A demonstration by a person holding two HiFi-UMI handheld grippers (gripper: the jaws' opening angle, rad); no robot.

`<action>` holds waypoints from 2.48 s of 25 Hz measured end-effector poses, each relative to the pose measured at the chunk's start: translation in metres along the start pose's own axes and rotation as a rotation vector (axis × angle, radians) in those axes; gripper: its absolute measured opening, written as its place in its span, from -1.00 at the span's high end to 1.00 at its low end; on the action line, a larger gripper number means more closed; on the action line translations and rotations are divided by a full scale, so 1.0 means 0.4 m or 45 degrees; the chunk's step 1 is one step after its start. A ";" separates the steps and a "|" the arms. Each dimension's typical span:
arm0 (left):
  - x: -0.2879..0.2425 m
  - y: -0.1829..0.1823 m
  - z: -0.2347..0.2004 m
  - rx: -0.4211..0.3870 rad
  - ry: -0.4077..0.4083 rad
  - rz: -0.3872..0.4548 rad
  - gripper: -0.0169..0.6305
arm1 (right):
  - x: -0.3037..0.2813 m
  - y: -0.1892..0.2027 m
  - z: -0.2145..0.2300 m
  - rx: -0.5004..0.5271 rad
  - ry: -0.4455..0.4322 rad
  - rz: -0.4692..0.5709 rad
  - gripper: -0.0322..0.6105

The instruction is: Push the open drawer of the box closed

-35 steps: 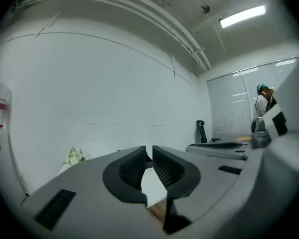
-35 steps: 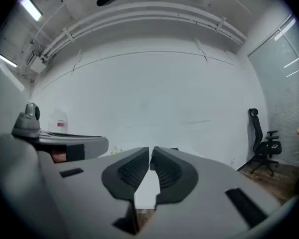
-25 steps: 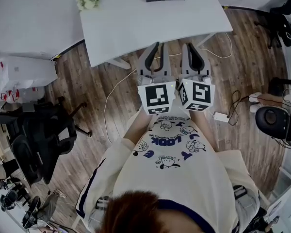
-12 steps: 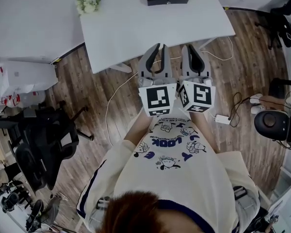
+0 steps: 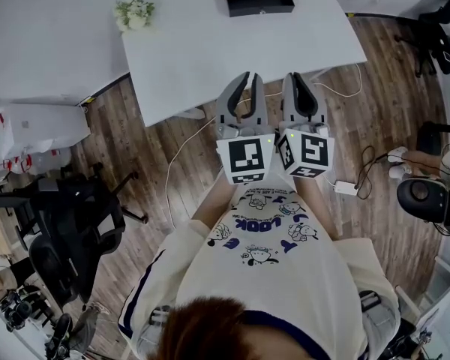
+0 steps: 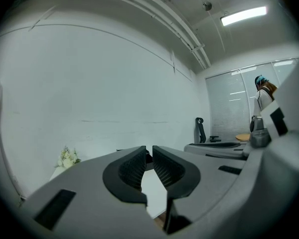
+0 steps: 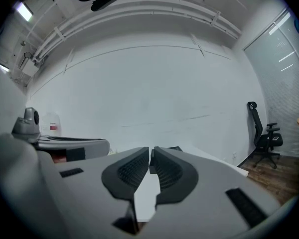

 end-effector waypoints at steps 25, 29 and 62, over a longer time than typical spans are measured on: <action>-0.350 -0.012 -0.058 0.005 -0.178 -0.045 0.80 | -0.351 0.011 0.151 -0.014 -0.168 -0.039 0.75; -0.419 -0.014 -0.073 0.007 -0.221 -0.056 0.80 | -0.422 0.015 0.180 -0.019 -0.193 -0.061 0.74; -0.685 0.140 -0.167 0.046 -0.273 -0.262 0.80 | -0.693 0.186 0.205 -0.013 -0.365 -0.319 0.74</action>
Point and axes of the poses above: the fingertips, and each gripper's own axes: x backward along the fingers, z to its right, y out of its underside, the point moved 1 cm from there along x, backward along the fingers, and after that the axes turned 9 degrees about x, right-handed, at the moved point
